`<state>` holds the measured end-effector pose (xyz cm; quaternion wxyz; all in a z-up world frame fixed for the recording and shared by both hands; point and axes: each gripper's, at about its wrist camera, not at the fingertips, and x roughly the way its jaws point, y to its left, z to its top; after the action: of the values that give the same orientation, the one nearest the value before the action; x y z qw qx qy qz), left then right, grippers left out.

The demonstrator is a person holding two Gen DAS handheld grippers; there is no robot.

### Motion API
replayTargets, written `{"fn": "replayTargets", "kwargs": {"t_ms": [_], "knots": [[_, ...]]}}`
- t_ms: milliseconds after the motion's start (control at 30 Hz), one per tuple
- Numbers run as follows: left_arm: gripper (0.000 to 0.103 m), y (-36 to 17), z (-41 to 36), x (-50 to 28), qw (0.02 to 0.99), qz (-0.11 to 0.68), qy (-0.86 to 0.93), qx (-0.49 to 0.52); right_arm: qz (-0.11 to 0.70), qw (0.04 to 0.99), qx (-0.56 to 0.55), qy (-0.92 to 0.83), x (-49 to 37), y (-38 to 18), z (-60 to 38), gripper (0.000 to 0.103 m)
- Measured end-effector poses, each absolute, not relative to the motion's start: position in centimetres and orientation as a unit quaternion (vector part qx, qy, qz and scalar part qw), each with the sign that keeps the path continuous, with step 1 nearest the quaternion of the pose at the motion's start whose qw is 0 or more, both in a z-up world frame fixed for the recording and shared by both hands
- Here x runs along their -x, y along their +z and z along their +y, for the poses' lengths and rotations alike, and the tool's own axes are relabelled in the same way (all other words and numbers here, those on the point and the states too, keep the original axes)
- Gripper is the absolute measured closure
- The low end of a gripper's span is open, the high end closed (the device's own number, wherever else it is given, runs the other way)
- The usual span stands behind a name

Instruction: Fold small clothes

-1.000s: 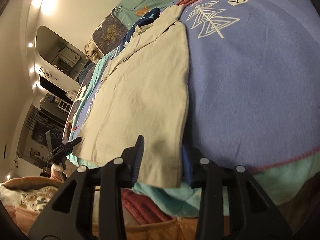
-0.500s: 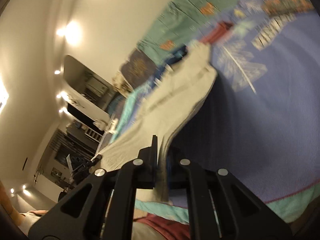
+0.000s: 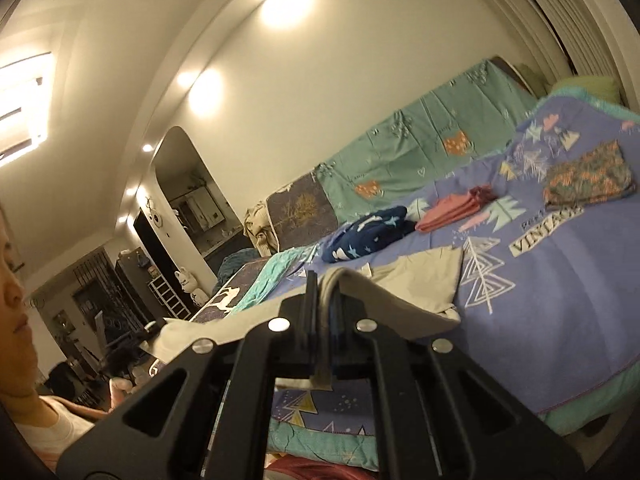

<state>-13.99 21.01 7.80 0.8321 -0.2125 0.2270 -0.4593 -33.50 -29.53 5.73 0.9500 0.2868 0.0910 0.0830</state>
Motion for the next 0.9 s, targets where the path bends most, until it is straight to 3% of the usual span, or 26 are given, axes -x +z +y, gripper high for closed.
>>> {"fn": "replayTargets", "kwargs": {"t_ms": [200,633,767,900], "knots": [[0.102,4.9,19.6,7.9,0.814,0.293,-0.440,0.241,0.135,0.929,-0.339,0.066,27.2,2.9,-31.6,0.099],[0.102,3.5,11.5,-10.8,0.815,0.346,-0.411,0.216,0.200,0.917,-0.346,0.015,8.6,1.9,-38.0,0.099],[0.096,-1.4,8.2,-17.5,0.836,0.397,-0.340,0.169,0.274,0.891,-0.360,-0.037,0.6,-2.5,-40.6,0.088],[0.088,-6.3,7.8,-19.5,0.821,0.455,-0.306,0.158,0.341,0.858,-0.378,-0.072,-2.3,-8.0,-41.5,0.088]]}}
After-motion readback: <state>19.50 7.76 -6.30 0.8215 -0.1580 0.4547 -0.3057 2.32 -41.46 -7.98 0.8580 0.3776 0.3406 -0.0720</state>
